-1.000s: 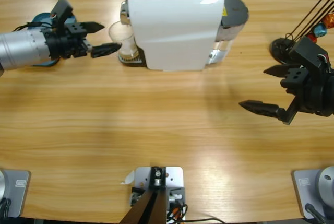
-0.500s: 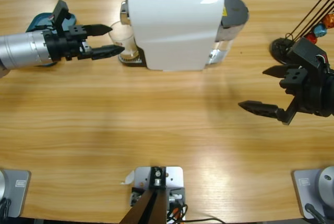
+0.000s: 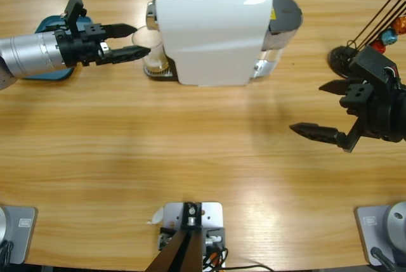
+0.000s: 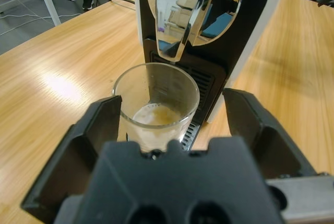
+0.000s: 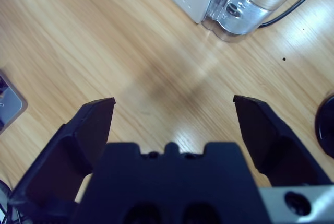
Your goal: Pour coffee
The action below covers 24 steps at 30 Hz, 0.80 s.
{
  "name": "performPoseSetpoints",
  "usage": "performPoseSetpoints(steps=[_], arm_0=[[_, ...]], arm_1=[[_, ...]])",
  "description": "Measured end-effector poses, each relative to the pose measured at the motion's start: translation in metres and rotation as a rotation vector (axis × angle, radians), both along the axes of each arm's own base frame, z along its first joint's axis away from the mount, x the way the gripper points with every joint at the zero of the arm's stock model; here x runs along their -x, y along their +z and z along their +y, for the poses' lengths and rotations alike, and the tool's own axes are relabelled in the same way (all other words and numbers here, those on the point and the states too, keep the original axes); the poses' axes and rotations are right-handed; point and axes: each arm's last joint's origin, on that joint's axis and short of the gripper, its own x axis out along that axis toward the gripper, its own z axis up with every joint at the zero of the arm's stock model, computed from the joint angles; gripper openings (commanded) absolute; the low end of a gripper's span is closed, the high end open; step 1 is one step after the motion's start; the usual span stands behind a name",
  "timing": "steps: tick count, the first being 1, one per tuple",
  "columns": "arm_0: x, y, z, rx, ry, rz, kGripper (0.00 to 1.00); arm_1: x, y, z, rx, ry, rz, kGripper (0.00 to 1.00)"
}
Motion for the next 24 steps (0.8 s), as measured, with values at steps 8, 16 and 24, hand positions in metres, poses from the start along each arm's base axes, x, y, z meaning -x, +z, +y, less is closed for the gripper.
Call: performPoseSetpoints(steps=[8,16,24], arm_0=[[0.0,0.005,0.006,0.005,0.019,-0.014,0.83],[-0.001,0.013,0.01,0.016,0.032,-0.053,0.847],[-0.011,-0.004,0.006,0.054,-0.001,-0.059,0.853]], arm_1=[[-0.001,-0.001,0.001,0.004,0.0,0.004,1.0],[-0.001,-0.001,0.002,0.001,0.007,0.012,1.0],[-0.002,-0.003,0.004,0.003,0.013,0.025,1.0]])
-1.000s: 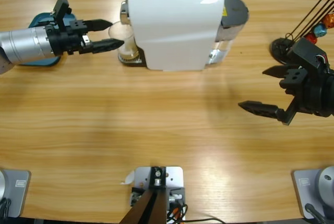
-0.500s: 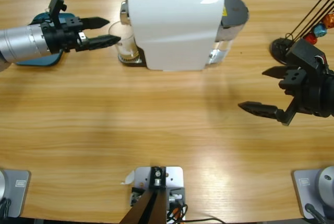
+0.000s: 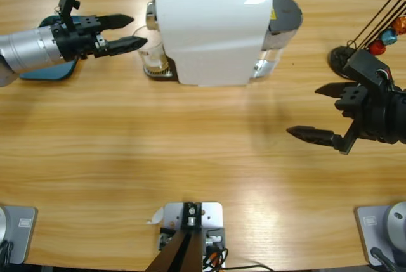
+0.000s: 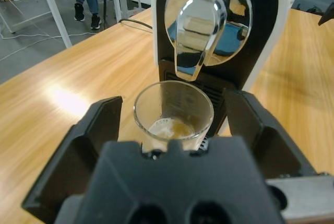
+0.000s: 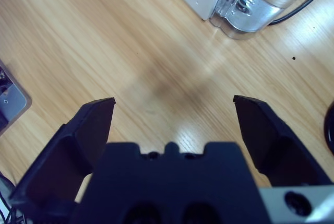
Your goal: Pour coffee
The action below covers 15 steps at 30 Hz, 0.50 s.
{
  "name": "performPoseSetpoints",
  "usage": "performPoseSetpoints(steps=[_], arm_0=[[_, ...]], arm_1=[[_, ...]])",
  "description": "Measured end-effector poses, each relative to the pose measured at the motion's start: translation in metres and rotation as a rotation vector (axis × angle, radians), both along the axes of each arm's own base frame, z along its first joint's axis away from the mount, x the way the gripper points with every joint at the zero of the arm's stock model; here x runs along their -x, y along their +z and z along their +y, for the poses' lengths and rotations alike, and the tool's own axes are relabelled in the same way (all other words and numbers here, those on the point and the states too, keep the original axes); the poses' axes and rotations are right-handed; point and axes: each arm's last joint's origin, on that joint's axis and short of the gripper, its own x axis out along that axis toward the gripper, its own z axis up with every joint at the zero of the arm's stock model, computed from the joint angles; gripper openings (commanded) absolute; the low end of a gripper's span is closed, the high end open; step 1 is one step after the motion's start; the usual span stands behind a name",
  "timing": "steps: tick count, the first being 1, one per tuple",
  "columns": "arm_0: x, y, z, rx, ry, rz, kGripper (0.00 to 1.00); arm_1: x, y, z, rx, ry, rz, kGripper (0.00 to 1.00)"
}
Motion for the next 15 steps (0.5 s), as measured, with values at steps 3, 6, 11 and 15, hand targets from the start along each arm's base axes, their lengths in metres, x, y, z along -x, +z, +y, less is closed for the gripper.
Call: performPoseSetpoints(steps=[3,6,11,15], arm_0=[[-0.0008,-0.0072,-0.0011,0.002,-0.021,0.022,0.853],[-0.0009,-0.0101,-0.0015,0.002,-0.034,0.032,0.856],[-0.003,-0.0125,-0.0025,0.015,-0.055,0.048,0.858],[-0.0056,-0.0129,-0.0032,0.026,-0.055,0.062,0.858]], arm_1=[[-0.0011,-0.0013,0.0011,0.006,0.0,0.006,1.0],[-0.0024,-0.0031,0.0025,0.013,0.001,0.015,1.0],[-0.0031,-0.0031,0.0036,0.013,0.005,0.021,1.0],[-0.005,0.001,0.0056,0.006,0.006,0.016,1.0]])
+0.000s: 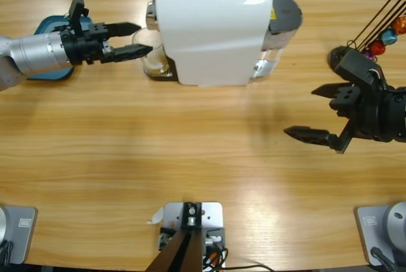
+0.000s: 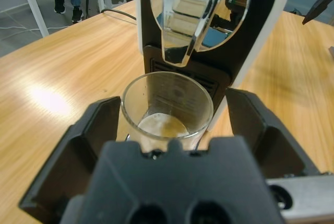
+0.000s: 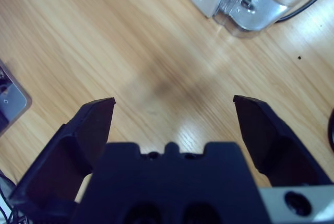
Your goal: Pour coffee
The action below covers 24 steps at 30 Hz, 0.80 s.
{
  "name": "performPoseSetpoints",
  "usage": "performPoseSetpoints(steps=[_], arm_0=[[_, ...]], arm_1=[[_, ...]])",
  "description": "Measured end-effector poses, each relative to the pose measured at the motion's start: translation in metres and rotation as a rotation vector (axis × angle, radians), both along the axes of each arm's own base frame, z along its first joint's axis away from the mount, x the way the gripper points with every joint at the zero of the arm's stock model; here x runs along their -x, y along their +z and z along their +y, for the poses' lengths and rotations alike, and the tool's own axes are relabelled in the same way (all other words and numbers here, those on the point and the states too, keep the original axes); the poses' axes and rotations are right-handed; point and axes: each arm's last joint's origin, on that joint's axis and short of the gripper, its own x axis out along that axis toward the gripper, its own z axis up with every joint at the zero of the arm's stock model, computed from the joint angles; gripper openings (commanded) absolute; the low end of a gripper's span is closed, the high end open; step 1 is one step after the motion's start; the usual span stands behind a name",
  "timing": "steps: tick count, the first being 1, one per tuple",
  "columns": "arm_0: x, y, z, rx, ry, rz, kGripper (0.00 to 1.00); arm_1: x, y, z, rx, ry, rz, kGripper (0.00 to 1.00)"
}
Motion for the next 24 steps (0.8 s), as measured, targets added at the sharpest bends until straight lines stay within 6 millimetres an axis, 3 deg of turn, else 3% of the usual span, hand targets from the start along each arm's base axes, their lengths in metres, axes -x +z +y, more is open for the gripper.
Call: performPoseSetpoints(steps=[4,6,24], arm_0=[[-0.0029,-0.0007,-0.0005,0.013,0.007,0.023,0.868],[-0.0043,-0.0009,-0.0008,0.016,0.008,0.026,0.988],[0.0038,-0.0077,-0.0002,-0.073,0.055,-0.046,0.996]], arm_1=[[-0.0008,0.0023,0.001,-0.007,0.002,-0.004,1.0],[-0.0012,0.0032,0.0014,-0.009,0.002,-0.006,1.0],[-0.001,0.0033,0.0017,-0.013,0.006,-0.002,1.0]])
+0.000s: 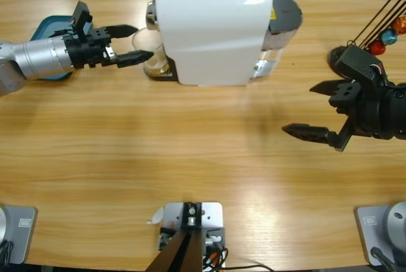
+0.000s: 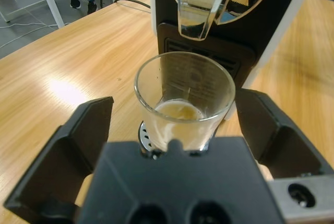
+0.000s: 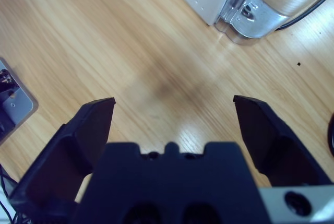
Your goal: Pour coffee
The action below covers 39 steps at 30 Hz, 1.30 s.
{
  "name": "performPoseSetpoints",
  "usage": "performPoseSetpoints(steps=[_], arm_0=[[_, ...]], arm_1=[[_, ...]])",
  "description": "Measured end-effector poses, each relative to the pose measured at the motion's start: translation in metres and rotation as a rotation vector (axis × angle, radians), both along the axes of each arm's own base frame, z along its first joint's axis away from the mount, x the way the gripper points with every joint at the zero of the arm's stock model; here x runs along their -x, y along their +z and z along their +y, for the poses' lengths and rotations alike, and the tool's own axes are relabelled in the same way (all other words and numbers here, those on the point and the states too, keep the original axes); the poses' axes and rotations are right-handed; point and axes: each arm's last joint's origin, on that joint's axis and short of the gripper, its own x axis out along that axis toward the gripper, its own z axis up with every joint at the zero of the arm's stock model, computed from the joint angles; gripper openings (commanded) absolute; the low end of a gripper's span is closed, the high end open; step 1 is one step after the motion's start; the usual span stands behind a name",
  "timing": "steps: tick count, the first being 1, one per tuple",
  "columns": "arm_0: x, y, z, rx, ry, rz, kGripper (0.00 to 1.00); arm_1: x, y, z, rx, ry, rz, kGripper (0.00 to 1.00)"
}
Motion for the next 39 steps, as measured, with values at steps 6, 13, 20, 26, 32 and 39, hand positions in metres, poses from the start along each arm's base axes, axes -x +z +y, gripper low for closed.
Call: performPoseSetpoints(steps=[6,13,20,26,32,39], arm_0=[[0.003,0.0,-0.008,-0.002,-0.024,-0.002,0.991],[0.004,0.0,-0.011,-0.001,-0.032,-0.002,0.689],[0.004,0.0,-0.011,0.001,-0.031,-0.001,0.231],[0.003,0.001,-0.011,0.003,-0.031,-0.006,0.094],[0.003,0.001,-0.011,0.003,-0.031,-0.006,0.094],[0.008,0.003,-0.007,-0.003,-0.014,-0.002,0.094]], arm_1=[[0.0,0.0,0.0,0.001,0.001,0.002,1.0],[-0.001,0.0,0.001,0.004,0.001,0.005,1.0],[-0.001,-0.001,0.002,0.004,0.004,0.011,1.0],[-0.003,-0.004,0.003,0.015,0.004,0.022,1.0],[-0.005,-0.006,0.006,0.023,0.007,0.033,1.0],[-0.005,-0.006,0.006,0.025,0.007,0.034,1.0]])
